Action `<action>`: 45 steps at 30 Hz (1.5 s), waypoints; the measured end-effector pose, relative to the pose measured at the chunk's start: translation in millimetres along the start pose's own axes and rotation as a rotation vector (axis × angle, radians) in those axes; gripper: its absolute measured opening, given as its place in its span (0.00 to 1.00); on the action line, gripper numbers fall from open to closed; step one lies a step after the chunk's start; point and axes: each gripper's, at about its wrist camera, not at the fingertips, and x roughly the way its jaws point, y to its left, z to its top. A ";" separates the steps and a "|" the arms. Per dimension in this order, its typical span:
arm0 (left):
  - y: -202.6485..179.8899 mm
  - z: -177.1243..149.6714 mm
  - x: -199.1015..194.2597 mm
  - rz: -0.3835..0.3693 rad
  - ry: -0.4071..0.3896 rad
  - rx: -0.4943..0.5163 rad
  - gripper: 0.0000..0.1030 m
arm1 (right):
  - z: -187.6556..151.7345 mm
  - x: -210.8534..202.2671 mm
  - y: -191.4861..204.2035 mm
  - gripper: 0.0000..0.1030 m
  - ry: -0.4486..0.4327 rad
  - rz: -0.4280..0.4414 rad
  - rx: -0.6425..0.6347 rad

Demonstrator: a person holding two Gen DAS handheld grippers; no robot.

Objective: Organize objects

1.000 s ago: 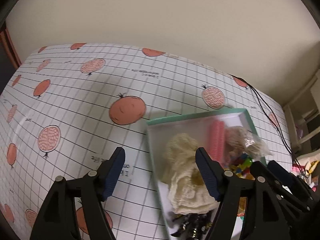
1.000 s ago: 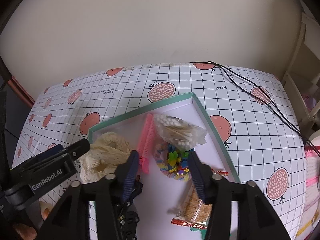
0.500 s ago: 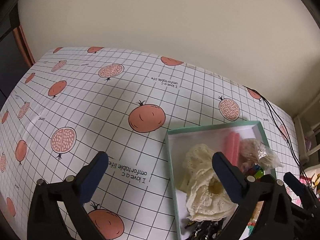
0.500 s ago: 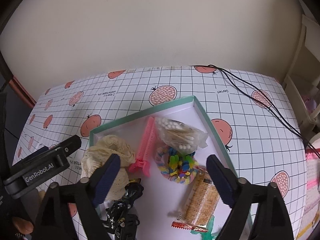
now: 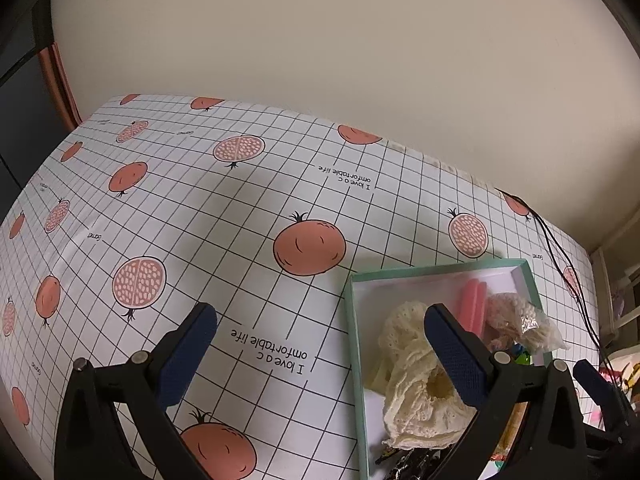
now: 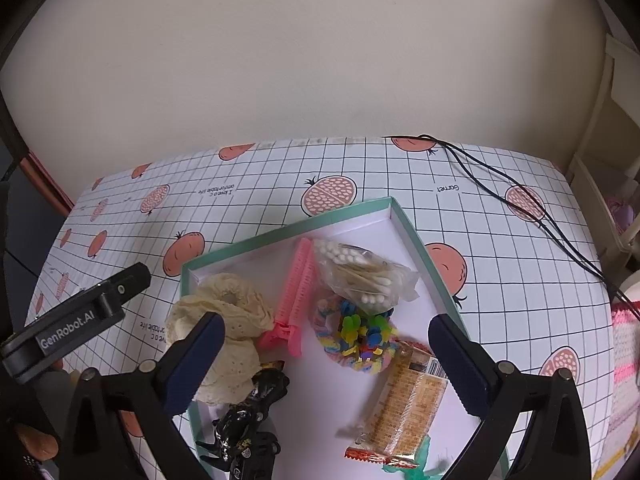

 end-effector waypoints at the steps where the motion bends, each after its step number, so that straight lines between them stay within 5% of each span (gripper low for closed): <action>1: 0.3 0.2 0.1 0.000 0.000 0.000 1.00 | -0.1 0.2 0.1 1.00 0.001 -0.002 0.001; 27: 11.0 -5.8 -35.4 -0.050 -0.033 -0.004 1.00 | -13.8 -25.7 5.3 1.00 0.009 -0.063 0.008; 35: 11.7 -26.9 -63.6 -0.019 -0.074 0.031 1.00 | -30.0 -51.1 12.6 1.00 -0.005 -0.085 -0.006; 45: 24.7 -76.0 -105.3 -0.076 -0.081 0.012 1.00 | -72.3 -87.0 20.0 1.00 -0.014 -0.115 -0.021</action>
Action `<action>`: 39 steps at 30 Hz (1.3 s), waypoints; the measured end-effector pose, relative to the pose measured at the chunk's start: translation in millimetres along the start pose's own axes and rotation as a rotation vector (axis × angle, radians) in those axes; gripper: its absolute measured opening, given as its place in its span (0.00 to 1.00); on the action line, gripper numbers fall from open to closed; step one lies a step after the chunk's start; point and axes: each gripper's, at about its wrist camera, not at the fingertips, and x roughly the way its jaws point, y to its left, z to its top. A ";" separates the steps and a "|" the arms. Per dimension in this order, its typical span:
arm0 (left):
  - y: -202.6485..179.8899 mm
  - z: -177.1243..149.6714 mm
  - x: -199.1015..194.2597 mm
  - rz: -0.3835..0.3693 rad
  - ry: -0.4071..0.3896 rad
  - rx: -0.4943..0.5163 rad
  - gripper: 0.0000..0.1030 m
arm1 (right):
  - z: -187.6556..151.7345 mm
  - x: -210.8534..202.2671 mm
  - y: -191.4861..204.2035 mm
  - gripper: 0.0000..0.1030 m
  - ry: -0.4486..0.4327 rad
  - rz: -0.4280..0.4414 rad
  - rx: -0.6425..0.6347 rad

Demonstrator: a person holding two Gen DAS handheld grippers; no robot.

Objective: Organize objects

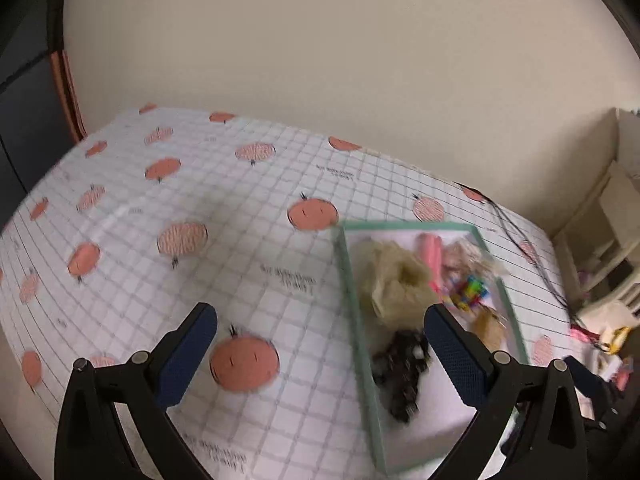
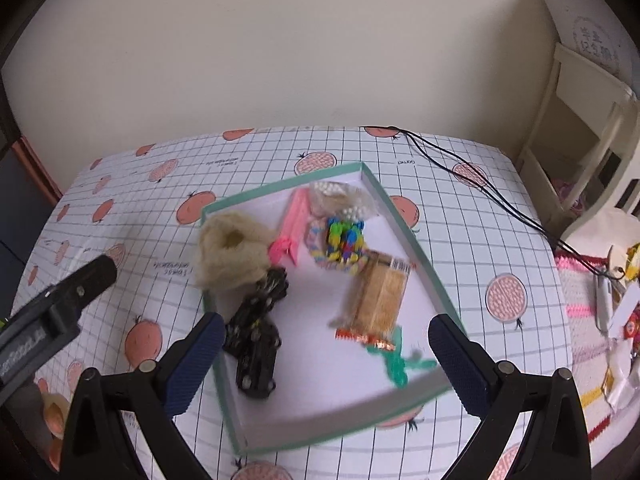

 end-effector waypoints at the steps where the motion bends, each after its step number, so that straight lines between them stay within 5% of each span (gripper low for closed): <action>1: 2.5 -6.4 -4.4 0.000 -0.002 -0.001 1.00 | -3.9 -5.2 0.8 1.00 -0.008 -0.011 -0.004; 21: 58.0 -105.4 -38.4 0.036 -0.002 0.053 1.00 | -89.1 -78.1 -3.4 1.00 -0.091 0.008 0.020; 39: 89.2 -154.8 -15.6 0.038 0.054 0.094 1.00 | -164.0 -17.0 9.1 1.00 0.003 0.043 0.057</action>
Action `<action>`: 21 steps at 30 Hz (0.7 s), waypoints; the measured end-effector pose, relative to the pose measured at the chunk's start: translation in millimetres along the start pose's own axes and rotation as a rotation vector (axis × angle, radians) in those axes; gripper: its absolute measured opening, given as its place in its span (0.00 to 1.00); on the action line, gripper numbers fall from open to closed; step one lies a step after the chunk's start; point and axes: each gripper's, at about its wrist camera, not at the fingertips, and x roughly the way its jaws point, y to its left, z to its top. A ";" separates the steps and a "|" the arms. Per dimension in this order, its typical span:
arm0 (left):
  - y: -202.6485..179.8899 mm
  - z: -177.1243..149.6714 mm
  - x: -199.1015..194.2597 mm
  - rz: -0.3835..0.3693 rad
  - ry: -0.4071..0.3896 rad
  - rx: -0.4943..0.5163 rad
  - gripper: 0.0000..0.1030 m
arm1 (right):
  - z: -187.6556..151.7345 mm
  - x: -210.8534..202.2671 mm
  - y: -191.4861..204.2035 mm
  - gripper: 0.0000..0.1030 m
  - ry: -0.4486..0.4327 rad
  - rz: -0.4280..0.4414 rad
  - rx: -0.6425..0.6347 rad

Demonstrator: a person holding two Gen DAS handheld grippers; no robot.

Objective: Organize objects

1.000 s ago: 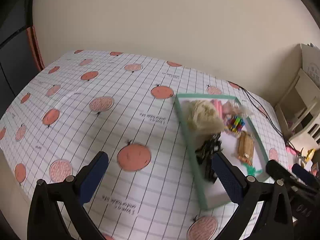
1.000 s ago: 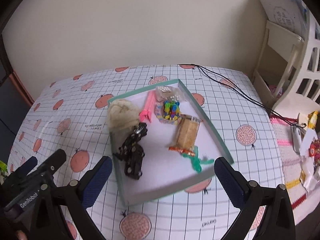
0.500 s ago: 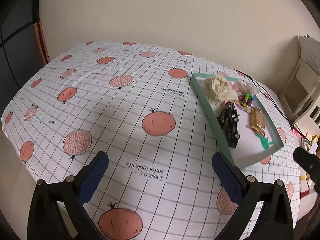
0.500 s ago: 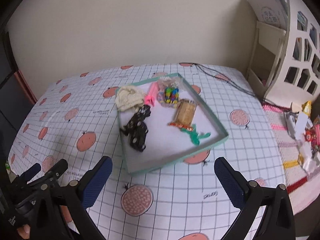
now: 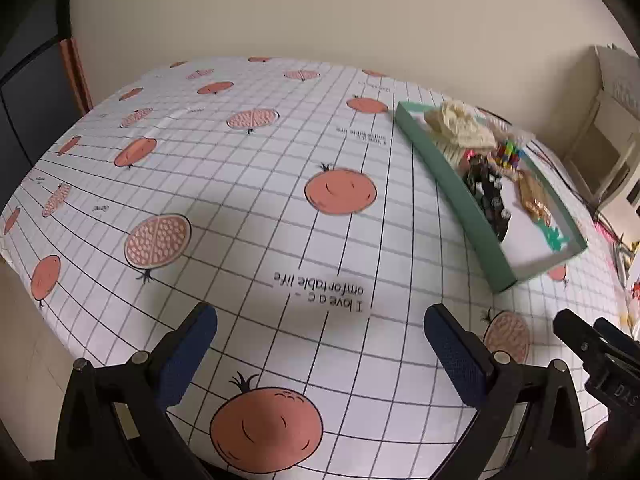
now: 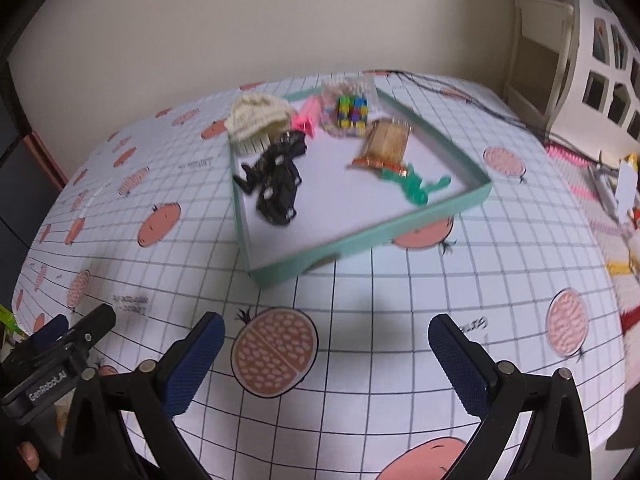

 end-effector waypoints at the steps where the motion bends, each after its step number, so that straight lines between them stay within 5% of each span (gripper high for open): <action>1: 0.4 -2.1 3.2 0.004 0.006 0.003 1.00 | -1.9 3.0 0.0 1.00 0.004 -0.001 0.003; 11: 10.2 -12.9 31.3 0.019 0.086 -0.034 1.00 | -12.4 25.5 1.8 1.00 0.033 -0.018 -0.012; 21: 2.4 -17.5 38.8 0.052 0.058 0.008 1.00 | -19.2 37.8 1.9 1.00 0.042 -0.033 -0.012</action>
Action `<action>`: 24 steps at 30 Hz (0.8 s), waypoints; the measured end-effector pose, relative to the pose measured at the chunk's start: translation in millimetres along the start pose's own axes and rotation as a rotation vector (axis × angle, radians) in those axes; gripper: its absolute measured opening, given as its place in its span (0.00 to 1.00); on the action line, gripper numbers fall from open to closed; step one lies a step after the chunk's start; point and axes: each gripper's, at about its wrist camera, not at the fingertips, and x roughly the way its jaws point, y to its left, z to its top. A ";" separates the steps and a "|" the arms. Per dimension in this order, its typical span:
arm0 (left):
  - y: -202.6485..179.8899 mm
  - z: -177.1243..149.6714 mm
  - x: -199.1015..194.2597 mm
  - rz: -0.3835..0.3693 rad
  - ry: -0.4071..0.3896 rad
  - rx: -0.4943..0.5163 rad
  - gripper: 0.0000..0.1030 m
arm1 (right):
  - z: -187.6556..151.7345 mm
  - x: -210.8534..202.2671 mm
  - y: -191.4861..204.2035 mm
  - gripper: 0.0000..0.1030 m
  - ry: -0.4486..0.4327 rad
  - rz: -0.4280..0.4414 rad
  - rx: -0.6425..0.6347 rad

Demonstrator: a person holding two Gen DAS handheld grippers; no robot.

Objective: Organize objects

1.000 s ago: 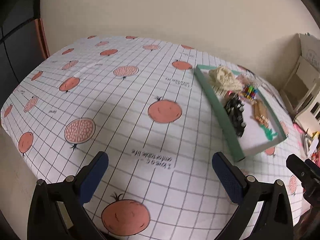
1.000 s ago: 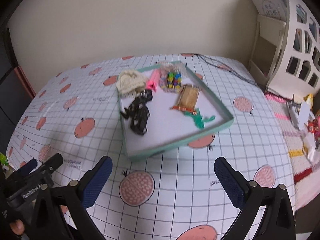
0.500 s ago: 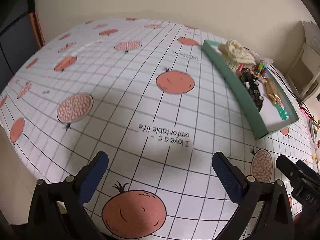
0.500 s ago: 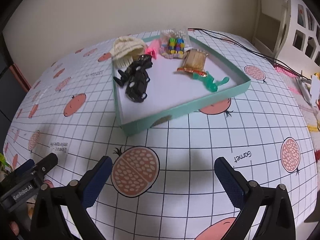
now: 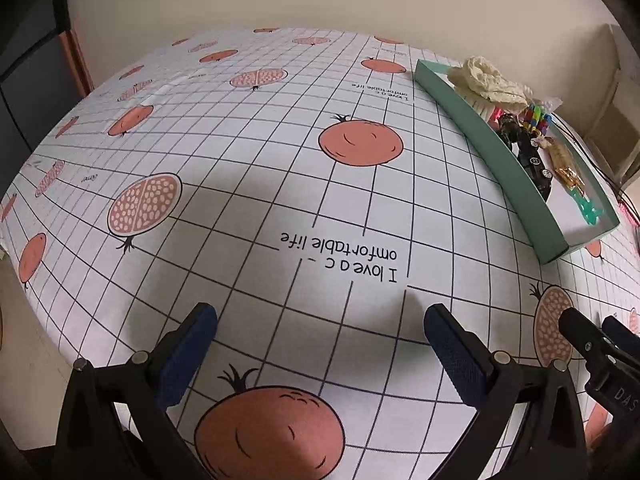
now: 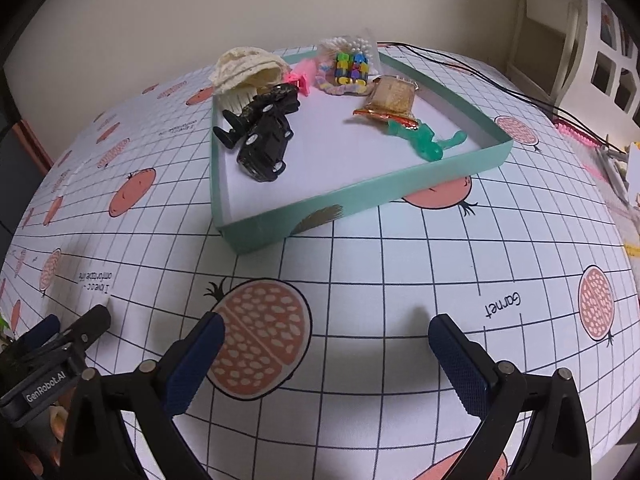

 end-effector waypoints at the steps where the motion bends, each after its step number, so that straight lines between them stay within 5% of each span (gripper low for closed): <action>1: -0.3 -0.1 0.4 0.003 -0.002 0.003 1.00 | -0.2 1.5 0.8 1.00 0.000 -0.007 -0.006; 5: -1.1 -1.6 1.6 0.023 -0.017 0.017 1.00 | -2.6 5.5 9.0 1.00 -0.005 -0.063 -0.063; 24: -3.0 -4.7 2.1 0.050 -0.112 -0.019 1.00 | -5.3 6.3 9.9 1.00 -0.109 -0.075 -0.050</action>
